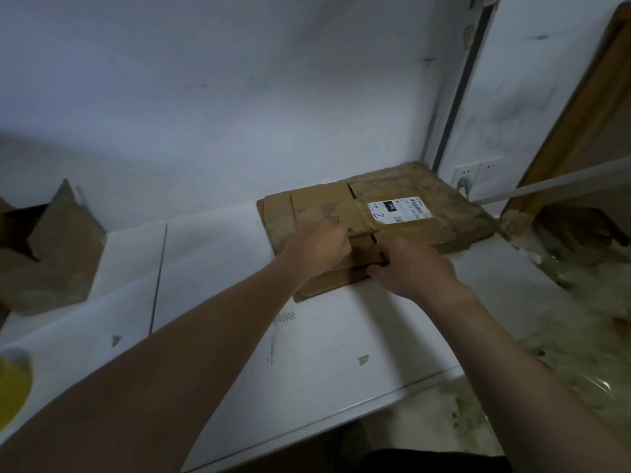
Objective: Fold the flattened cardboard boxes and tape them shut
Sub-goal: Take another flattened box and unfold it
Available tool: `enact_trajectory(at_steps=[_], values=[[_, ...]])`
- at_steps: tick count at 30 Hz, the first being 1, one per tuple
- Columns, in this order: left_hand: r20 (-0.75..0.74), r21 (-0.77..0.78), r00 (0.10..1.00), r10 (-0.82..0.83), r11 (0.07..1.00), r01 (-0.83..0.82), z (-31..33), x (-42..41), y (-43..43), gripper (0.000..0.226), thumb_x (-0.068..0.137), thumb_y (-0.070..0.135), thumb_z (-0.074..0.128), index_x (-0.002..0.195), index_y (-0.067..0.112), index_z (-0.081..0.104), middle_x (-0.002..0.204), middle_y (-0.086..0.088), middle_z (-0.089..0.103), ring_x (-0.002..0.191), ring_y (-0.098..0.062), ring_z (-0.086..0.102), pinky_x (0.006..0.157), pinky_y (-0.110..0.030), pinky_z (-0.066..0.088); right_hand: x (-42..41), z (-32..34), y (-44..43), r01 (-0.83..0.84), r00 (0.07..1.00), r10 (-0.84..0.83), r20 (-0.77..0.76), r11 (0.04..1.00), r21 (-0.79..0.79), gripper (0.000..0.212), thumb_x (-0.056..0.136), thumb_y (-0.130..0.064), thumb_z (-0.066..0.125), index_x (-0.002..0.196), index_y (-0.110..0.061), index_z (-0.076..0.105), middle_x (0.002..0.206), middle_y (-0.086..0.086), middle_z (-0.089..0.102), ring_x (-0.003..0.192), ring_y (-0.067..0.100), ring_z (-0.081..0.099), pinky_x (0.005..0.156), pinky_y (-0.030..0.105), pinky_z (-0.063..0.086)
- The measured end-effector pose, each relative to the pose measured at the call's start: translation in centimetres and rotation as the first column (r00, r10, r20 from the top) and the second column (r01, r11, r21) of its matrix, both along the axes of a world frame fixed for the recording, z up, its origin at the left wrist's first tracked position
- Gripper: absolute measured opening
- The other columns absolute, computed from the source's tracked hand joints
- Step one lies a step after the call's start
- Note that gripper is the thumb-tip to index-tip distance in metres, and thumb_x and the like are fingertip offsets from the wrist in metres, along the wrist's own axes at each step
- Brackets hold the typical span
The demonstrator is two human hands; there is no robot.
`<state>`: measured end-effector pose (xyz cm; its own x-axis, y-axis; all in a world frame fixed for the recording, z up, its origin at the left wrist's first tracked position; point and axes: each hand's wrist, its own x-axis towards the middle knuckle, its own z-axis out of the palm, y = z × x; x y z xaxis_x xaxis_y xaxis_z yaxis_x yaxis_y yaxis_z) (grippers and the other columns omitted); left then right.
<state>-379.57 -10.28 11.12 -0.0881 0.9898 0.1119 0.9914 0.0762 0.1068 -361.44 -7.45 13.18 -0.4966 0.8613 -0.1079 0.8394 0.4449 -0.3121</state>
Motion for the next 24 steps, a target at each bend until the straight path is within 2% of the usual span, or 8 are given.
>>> enact_trajectory(at_steps=[3, 6, 8, 10, 14, 17, 20, 24], values=[[-0.05, 0.041, 0.998, 0.042, 0.998, -0.04, -0.5, -1.0, -0.2, 0.031, 0.097, 0.015, 0.051, 0.127, 0.02, 0.059, 0.107, -0.003, 0.067, 0.09, -0.023, 0.063, 0.07, -0.031, 0.048, -0.3, 0.4, -0.3, 0.007, 1.0, -0.007, -0.018, 1.0, -0.005, 0.013, 0.087, -0.041, 0.06, 0.087, -0.028, 0.058, 0.086, -0.007, 0.061, 0.086, 0.024, 0.059, 0.069, 0.034, 0.046], [0.099, 0.122, 0.989, 0.11, 0.985, -0.122, 0.5, -2.1, -1.1, 0.03, 0.102, 0.018, 0.052, 0.13, 0.016, 0.062, 0.111, -0.006, 0.069, 0.097, -0.023, 0.064, 0.075, -0.025, 0.041, -0.5, 1.1, -1.0, 0.001, 0.999, 0.0, -0.047, 1.0, 0.011, 0.022, 0.089, -0.042, 0.06, 0.107, -0.032, 0.064, 0.102, -0.005, 0.065, 0.097, 0.026, 0.062, 0.078, 0.039, 0.053], [0.171, 0.233, 0.97, 0.17, 0.95, -0.208, 2.0, -3.3, -2.4, 0.027, 0.102, 0.026, 0.053, 0.122, 0.013, 0.066, 0.106, -0.008, 0.07, 0.097, -0.026, 0.065, 0.075, -0.026, 0.038, -0.9, 1.6, -1.6, -0.013, 0.997, 0.016, -0.073, 0.999, 0.044, 0.029, 0.089, -0.042, 0.06, 0.116, -0.033, 0.062, 0.111, -0.003, 0.064, 0.102, 0.027, 0.06, 0.082, 0.042, 0.054], [0.246, 0.339, 0.946, 0.209, 0.896, -0.286, 3.6, -5.0, -4.3, 0.025, 0.101, 0.03, 0.054, 0.111, 0.013, 0.07, 0.095, -0.007, 0.072, 0.088, -0.027, 0.067, 0.074, -0.028, 0.043, -1.7, 2.2, -2.3, -0.026, 0.995, 0.033, -0.093, 0.997, 0.073, 0.033, 0.089, -0.042, 0.058, 0.122, -0.034, 0.059, 0.121, 0.0, 0.059, 0.113, 0.034, 0.055, 0.088, 0.047, 0.052], [0.353, 0.421, 0.901, 0.254, 0.817, -0.395, 6.4, -8.5, -9.5, 0.022, 0.101, 0.024, 0.054, 0.1, 0.008, 0.069, 0.085, -0.003, 0.067, 0.077, -0.023, 0.061, 0.075, -0.031, 0.049, -5.0, 3.8, -4.3, -0.059, 0.986, 0.082, -0.148, 0.986, 0.155, 0.038, 0.092, -0.046, 0.056, 0.127, -0.033, 0.053, 0.132, 0.003, 0.048, 0.121, 0.04, 0.046, 0.095, 0.053, 0.048], [0.389, 0.436, 0.862, 0.326, 0.759, -0.484, 7.5, -11.4, -13.9, 0.021, 0.102, 0.025, 0.053, 0.086, 0.014, 0.06, 0.075, 0.002, 0.059, 0.067, -0.019, 0.056, 0.066, -0.026, 0.042, -8.3, 5.3, -6.5, -0.108, 0.968, 0.145, -0.205, 0.977, 0.184, 0.04, 0.094, -0.048, 0.056, 0.13, -0.03, 0.055, 0.133, 0.003, 0.047, 0.119, 0.037, 0.045, 0.093, 0.05, 0.049], [0.432, 0.422, 0.822, 0.369, 0.723, -0.547, 8.1, -14.4, -18.5, 0.026, 0.104, 0.03, 0.051, 0.082, 0.017, 0.056, 0.067, 0.01, 0.053, 0.061, -0.007, 0.054, 0.057, -0.015, 0.036, -11.7, 6.5, -9.2, -0.147, 0.941, 0.203, -0.269, 0.965, 0.216, 0.033, 0.096, -0.046, 0.056, 0.124, -0.03, 0.061, 0.13, 0.003, 0.05, 0.118, 0.034, 0.046, 0.091, 0.047, 0.049], [0.459, 0.415, 0.759, 0.462, 0.644, -0.643, 8.5, -17.2, -24.4, 0.028, 0.102, 0.028, 0.054, 0.078, 0.014, 0.057, 0.066, 0.005, 0.056, 0.06, -0.007, 0.054, 0.055, -0.022, 0.042, -15.4, 7.5, -12.2, -0.152, 0.901, 0.262, -0.345, 0.937, 0.314, 0.022, 0.093, -0.038, 0.062, 0.113, -0.029, 0.066, 0.123, 0.002, 0.055, 0.112, 0.029, 0.052, 0.079, 0.035, 0.043]])
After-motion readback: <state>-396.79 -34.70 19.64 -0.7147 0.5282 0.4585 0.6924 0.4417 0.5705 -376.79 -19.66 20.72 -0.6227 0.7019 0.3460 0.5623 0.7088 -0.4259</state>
